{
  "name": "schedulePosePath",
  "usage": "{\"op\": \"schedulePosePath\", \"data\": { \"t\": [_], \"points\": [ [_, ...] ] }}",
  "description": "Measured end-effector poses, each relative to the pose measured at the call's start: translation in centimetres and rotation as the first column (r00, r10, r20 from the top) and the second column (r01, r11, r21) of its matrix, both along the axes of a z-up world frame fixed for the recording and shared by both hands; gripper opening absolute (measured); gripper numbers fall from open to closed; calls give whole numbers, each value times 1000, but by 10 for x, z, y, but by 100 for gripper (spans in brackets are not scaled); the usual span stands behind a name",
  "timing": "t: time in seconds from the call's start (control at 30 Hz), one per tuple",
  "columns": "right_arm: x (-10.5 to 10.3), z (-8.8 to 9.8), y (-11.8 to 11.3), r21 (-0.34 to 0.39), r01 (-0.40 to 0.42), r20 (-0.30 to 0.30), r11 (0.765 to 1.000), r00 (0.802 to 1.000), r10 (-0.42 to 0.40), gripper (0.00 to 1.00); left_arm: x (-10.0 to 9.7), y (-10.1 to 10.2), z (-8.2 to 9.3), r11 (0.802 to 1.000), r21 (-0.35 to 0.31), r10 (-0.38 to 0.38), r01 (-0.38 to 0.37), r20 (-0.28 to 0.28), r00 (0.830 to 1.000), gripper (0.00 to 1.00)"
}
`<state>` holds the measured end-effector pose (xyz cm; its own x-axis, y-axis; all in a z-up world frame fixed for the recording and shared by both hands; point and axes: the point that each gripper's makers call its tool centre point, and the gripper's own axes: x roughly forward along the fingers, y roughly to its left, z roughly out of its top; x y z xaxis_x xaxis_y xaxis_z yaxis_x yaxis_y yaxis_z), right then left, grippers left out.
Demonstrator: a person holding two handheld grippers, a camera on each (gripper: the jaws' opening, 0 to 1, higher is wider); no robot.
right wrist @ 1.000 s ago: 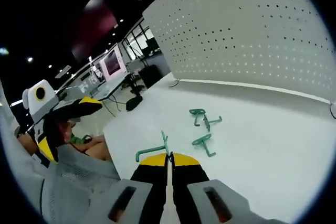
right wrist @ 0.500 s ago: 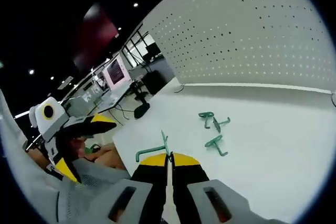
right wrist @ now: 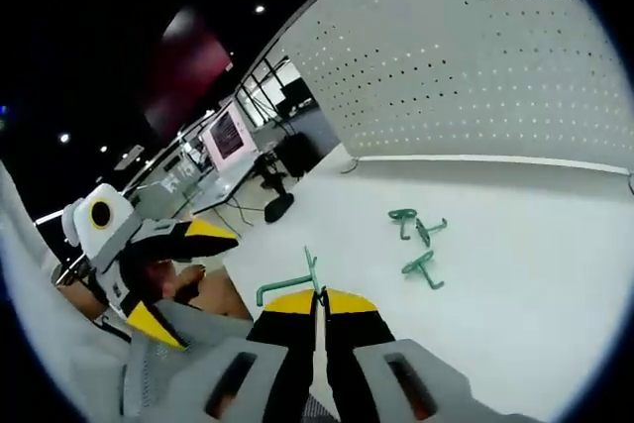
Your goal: Insert the hook assembly into the mounting plate slot until the hook locks in place.
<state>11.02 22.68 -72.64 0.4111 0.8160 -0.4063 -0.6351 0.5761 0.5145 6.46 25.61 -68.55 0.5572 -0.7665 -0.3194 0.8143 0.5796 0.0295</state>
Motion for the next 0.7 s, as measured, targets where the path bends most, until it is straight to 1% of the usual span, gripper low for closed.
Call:
{"op": "schedulePosePath", "data": {
  "t": [0.03, 0.2, 0.27, 0.33, 0.6, 0.63, 0.7],
  "points": [
    [-1, 2, 1, 12, -5, -2, 1000, 1000, 5, 1, 0, 0, 0, 1000, 27, -7, 6, 24, 1000, 52],
    [-5, 2, 3, -10, -29, 4, 1000, 1000, 29, 1, -2, -6, 4, 999, 25, -22, 21, 41, 999, 50],
    [-7, 2, 3, -10, -36, 0, 999, 999, 36, 1, -3, -7, 2, 998, 55, -37, 34, 58, 998, 50],
    [-8, 3, 3, -3, -37, -5, 999, 999, 37, 1, -3, -8, 0, 996, 84, -46, 40, 69, 997, 47],
    [-16, 6, 7, -4, -74, -4, 997, 997, 74, 1, -4, -7, -1, 993, 109, -61, 51, 93, 994, 40],
    [-16, 7, 9, 0, -77, -7, 997, 997, 77, 1, -4, -6, -2, 990, 134, -66, 52, 108, 992, 38],
    [-18, 7, 10, -1, -88, -12, 996, 996, 88, 1, -2, -3, -6, 977, 206, -75, 44, 144, 987, 36]
  ]
}}
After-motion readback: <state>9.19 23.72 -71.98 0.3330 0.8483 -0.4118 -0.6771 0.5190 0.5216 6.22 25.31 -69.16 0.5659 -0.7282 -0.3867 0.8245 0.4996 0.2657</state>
